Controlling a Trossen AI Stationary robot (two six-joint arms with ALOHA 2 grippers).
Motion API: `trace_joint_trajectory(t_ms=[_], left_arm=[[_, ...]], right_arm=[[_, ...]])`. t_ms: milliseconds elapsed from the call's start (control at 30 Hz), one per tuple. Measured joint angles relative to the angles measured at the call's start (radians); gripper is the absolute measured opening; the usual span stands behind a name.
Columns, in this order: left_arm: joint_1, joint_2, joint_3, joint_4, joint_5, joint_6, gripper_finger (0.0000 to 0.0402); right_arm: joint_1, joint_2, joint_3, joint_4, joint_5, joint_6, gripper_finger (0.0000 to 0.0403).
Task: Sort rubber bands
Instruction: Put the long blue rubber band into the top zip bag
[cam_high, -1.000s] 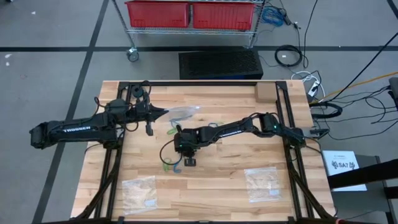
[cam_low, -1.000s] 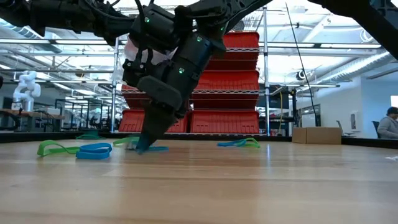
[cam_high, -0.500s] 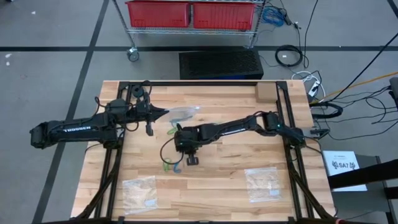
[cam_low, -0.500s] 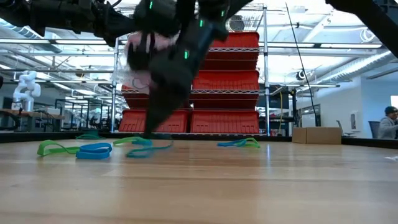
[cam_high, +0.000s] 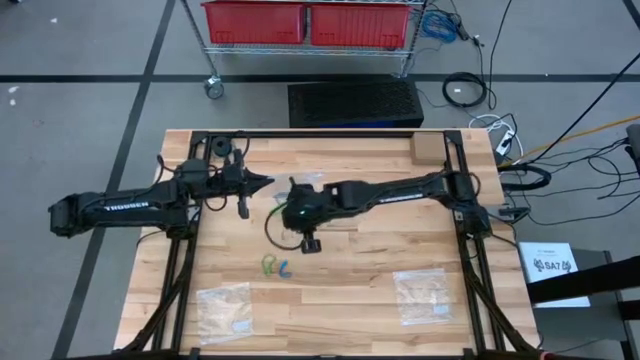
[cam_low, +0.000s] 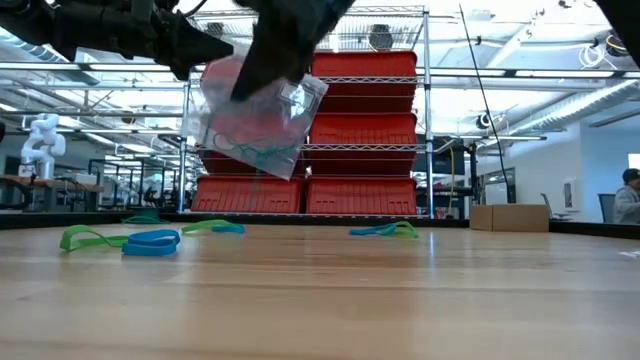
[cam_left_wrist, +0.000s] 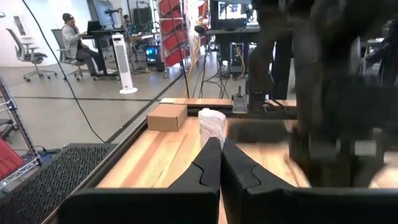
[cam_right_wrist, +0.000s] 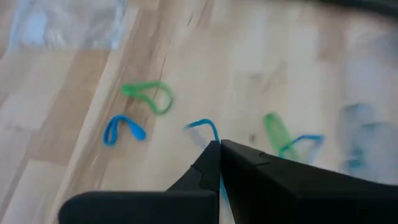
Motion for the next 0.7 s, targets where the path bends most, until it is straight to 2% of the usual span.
trace_joint_trajectory(t_ms=[333,600,700], left_arm=[[0.000,0.056,0.000,0.015,0.000,-0.002,0.0000],[0.000,0.087,0.000,0.039,0.000,-0.003,0.0000],[-0.009,0.087,0.000,0.041,0.001,-0.003,0.0000]], right_arm=[[-0.001,-0.188,0.002,0.043,0.033,-0.022,0.0000],[-0.009,-0.285,0.002,0.098,0.247,-0.063,0.0000],[-0.027,-0.306,0.003,0.108,0.294,-0.062,0.0000]])
